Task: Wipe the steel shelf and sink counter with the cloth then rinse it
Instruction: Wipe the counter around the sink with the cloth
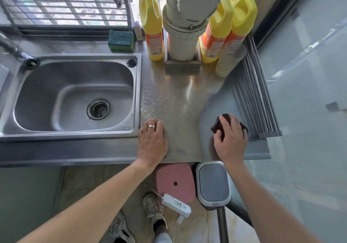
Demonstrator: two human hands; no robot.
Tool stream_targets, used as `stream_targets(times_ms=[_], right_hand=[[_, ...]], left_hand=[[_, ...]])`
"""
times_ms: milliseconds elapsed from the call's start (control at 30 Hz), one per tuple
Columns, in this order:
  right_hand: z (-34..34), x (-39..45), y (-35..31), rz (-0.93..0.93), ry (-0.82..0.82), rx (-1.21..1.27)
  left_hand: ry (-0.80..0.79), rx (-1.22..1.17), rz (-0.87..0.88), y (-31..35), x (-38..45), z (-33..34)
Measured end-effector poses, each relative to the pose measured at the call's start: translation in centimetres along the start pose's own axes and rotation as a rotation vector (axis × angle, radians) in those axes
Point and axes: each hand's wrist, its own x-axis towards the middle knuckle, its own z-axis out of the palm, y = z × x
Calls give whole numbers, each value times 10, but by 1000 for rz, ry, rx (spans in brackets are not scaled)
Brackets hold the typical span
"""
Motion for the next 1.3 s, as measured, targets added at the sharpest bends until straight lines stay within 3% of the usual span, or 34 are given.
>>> stream_targets(times_ms=[167,233,567,667,833,1300], right_hand=[[29,-30,-50,242,87,76],[42,-47,-82,251,101,100],[94,-132,-223,-149,3,276],[106,-141,-255,-159,-11,313],[125,-155,-302,-504,-166,355],[174,-180,-454,-770,-409,439]], left_hand=[[55,-32,73,-14,-4,3],[115,-13,101,-27,-9,3],[196,-77,-17,-135,-31,-24],[194,-61,-66,-173,-37,-33],[247,-77,-160,-228,-48,-39],[457,-79,-378,-389,-78,-69]])
